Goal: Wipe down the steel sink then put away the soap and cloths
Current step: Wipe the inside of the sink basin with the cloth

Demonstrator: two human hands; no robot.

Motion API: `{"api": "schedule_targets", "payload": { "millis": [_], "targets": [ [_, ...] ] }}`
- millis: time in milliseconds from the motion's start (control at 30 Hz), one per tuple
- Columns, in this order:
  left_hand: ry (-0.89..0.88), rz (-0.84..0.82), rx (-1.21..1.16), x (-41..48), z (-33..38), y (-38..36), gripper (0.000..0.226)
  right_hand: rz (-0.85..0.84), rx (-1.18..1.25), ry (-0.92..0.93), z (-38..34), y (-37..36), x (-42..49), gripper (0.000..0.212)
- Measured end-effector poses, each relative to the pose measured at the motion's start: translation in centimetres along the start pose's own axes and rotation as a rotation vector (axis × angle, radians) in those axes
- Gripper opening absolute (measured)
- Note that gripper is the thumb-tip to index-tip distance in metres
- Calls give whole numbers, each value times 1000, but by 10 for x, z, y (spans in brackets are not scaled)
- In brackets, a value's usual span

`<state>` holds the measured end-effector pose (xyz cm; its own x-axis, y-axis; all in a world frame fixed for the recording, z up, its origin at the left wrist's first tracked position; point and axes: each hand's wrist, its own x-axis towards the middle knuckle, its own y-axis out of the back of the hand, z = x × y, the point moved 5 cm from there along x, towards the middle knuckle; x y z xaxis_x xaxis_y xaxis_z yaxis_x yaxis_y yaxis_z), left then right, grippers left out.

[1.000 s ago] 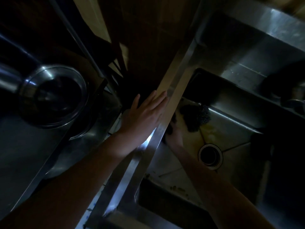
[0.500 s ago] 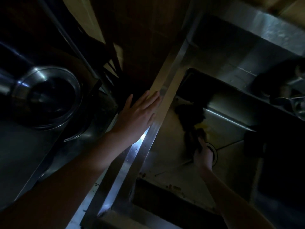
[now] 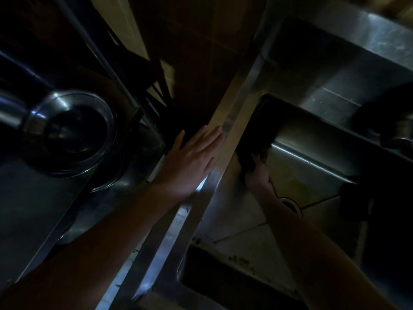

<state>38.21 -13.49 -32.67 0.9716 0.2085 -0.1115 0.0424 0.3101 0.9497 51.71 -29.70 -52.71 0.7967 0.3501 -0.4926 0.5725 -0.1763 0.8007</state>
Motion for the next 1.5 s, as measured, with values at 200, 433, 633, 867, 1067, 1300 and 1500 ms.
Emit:
{"api": "schedule_targets", "payload": {
  "millis": [200, 433, 633, 867, 1067, 1300, 1500],
  "targets": [
    [-16, 44, -21, 0, 1, 1, 50, -7, 60, 148, 1, -19, -50, 73],
    [-18, 55, -17, 0, 2, 3, 50, -174, -250, 300, 26, -36, -89, 69],
    [-22, 83, -24, 0, 3, 4, 49, -37, -61, 228, -6, -11, -38, 65],
    [-29, 136, -23, 2, 4, 6, 44, -18, -226, 356, -19, 3, 13, 64],
    [-17, 112, -62, 0, 1, 2, 50, -18, -114, 272, -7, 11, 14, 57],
    [-13, 60, -56, 0, 2, 4, 51, -47, -87, -36, 14, 17, -13, 60],
    [-3, 41, -81, -1, 2, 4, 51, -159, -181, -14, 32, 20, -22, 57]
  ]
}}
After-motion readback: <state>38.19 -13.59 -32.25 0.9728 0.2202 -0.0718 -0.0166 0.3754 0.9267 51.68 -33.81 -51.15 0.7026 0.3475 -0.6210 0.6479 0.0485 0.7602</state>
